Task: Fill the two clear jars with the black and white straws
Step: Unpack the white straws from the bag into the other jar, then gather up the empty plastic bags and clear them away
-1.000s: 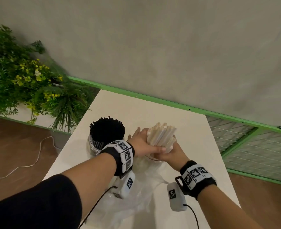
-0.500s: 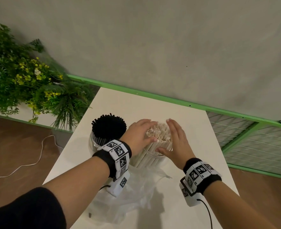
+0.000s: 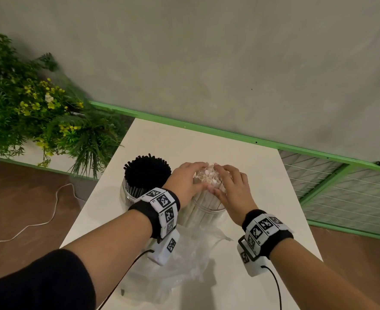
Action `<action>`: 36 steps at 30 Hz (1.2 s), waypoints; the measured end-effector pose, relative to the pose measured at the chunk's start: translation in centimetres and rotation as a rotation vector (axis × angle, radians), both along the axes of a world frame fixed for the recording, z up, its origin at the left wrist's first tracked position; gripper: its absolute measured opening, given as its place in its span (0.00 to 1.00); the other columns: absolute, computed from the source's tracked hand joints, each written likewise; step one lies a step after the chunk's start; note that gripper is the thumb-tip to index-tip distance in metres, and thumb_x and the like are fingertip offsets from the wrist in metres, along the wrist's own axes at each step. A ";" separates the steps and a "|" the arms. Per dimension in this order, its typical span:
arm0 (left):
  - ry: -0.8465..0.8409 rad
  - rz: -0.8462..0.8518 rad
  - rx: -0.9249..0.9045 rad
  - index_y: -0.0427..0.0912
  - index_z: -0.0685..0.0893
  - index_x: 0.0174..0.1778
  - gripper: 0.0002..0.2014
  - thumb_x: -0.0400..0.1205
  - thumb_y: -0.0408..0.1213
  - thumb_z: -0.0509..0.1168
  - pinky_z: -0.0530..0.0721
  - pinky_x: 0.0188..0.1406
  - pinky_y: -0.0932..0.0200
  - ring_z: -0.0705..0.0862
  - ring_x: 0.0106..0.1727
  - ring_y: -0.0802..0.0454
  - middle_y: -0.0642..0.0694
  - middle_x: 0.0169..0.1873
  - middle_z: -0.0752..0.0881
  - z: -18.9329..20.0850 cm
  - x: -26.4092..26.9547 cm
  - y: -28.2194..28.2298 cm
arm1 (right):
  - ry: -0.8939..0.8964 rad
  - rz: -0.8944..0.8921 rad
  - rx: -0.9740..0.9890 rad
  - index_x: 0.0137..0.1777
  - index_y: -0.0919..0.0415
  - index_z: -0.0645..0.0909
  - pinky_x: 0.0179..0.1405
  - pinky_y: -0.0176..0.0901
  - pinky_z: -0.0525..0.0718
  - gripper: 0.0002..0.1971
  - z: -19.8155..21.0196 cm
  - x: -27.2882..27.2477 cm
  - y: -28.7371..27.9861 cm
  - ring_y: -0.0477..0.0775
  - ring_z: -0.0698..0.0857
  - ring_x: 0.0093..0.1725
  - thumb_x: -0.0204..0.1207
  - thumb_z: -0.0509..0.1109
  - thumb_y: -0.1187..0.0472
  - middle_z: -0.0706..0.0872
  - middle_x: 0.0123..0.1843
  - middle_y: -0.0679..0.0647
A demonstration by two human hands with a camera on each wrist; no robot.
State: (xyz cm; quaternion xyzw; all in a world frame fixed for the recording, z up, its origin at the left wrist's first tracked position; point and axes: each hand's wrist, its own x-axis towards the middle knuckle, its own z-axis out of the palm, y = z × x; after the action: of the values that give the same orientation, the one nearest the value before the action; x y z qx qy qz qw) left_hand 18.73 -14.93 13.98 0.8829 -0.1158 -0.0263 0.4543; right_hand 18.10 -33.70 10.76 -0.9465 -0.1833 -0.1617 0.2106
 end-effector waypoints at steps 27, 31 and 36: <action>0.144 -0.050 0.268 0.48 0.53 0.84 0.30 0.87 0.42 0.56 0.75 0.67 0.56 0.76 0.72 0.46 0.41 0.74 0.74 3.4 -2.0 1.2 | 0.201 0.056 -0.174 0.83 0.37 0.49 0.78 0.55 0.52 0.38 3.0 -1.2 0.6 0.54 0.49 0.83 0.73 0.49 0.28 0.44 0.86 0.44; 0.077 -0.090 0.091 0.51 0.71 0.76 0.22 0.85 0.42 0.61 0.76 0.71 0.53 0.77 0.70 0.56 0.51 0.71 0.78 4.1 -5.3 3.6 | -0.010 0.081 0.074 0.67 0.49 0.79 0.68 0.46 0.71 0.20 5.2 -4.3 0.4 0.53 0.72 0.67 0.79 0.62 0.43 0.76 0.68 0.50; -0.016 0.053 0.149 0.54 0.84 0.45 0.03 0.81 0.40 0.66 0.80 0.44 0.60 0.84 0.43 0.60 0.58 0.40 0.86 3.1 -9.7 8.7 | 0.156 0.140 0.073 0.40 0.52 0.86 0.42 0.40 0.77 0.08 3.3 -9.1 -1.3 0.46 0.76 0.43 0.78 0.70 0.53 0.78 0.42 0.44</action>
State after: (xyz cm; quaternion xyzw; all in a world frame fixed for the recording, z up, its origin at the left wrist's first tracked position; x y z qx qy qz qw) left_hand 9.06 -6.26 17.06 0.9173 -0.0937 -0.0159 0.3867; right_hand 9.00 -35.00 14.02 -0.9329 -0.2258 -0.0789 0.2692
